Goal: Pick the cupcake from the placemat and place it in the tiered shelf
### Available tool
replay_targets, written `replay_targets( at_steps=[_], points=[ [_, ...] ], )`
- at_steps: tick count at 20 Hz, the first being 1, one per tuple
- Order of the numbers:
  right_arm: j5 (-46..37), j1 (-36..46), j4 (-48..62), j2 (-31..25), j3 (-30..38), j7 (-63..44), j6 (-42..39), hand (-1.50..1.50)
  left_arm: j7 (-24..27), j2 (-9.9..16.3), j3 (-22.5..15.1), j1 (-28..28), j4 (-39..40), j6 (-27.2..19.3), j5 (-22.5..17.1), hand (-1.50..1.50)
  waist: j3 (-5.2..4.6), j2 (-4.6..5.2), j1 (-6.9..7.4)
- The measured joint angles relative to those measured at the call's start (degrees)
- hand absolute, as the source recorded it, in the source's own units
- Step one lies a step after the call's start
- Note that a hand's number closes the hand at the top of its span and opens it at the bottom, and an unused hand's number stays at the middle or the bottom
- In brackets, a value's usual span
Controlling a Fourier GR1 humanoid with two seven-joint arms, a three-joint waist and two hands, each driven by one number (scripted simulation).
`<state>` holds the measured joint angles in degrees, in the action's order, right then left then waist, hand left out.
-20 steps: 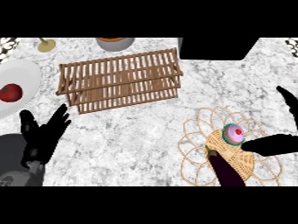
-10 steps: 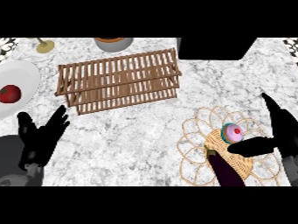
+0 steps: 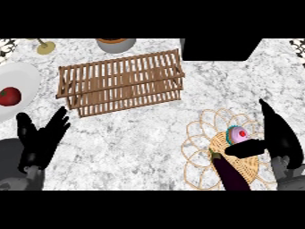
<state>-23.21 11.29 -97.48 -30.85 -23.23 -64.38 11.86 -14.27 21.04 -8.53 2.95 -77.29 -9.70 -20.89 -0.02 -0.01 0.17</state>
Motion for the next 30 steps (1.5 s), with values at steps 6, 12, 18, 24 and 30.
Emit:
replay_targets(
  at_steps=[6, 12, 18, 24, 30],
  points=[
    [-4.07, -0.17, 3.69, 2.50, 1.45, 0.65, -1.11, -1.50, 1.45, -1.06, 0.78, -1.35, 0.42, 0.92, 1.41, 0.00, 0.01, 0.00, -0.01],
    [-8.56, -1.06, 8.13, 6.09, 3.69, 3.26, -1.03, -1.50, 1.43, -2.48, 1.90, -0.81, 1.34, 1.68, 3.04, 0.00, 0.02, 0.00, -0.10],
    [-11.75, -0.97, 12.61, 10.18, 7.34, 7.36, -1.08, -1.50, 1.01, -2.82, 4.89, -0.12, 2.62, 4.75, 3.86, 0.00, 0.04, 0.01, -0.09],
    [-11.28, 2.59, 19.76, 12.78, 9.63, 12.20, -5.05, 1.50, -0.37, -5.05, 5.00, -0.37, 0.59, 3.98, 6.10, 0.00, 0.03, 0.08, 0.21],
    [-12.20, 1.36, 20.26, 14.84, 7.19, 16.99, -8.63, 1.50, -0.82, -5.42, 6.06, -0.71, 0.48, 4.72, 6.93, 0.00, -0.07, -0.07, 0.09]
  ],
)
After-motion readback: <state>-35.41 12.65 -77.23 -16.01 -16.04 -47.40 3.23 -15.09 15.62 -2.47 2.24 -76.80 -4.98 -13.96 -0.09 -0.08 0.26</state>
